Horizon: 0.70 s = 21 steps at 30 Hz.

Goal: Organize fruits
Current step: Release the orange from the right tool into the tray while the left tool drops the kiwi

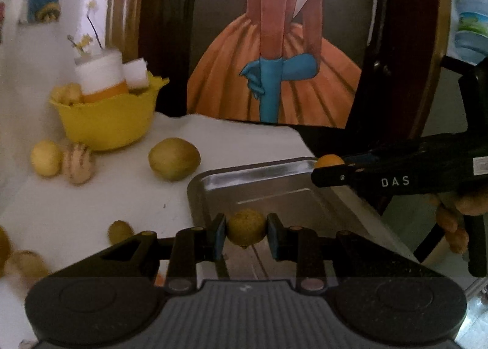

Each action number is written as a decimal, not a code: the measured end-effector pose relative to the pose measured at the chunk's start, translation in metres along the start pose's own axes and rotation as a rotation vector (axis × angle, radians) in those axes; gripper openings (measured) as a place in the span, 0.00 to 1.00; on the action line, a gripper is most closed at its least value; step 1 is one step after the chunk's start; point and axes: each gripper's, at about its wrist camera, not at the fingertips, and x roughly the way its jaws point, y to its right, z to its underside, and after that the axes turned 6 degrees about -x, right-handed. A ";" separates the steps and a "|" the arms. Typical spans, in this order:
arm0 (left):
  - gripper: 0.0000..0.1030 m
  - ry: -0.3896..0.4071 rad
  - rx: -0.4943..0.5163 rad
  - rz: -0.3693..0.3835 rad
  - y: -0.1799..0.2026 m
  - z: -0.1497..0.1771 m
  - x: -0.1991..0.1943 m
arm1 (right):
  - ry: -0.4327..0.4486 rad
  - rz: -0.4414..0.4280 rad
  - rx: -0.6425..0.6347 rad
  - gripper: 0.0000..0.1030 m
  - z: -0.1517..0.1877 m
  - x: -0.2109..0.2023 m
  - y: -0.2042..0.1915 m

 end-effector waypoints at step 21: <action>0.31 -0.056 -0.034 -0.019 -0.006 -0.002 0.049 | -0.020 0.009 0.029 0.36 -0.005 0.035 0.007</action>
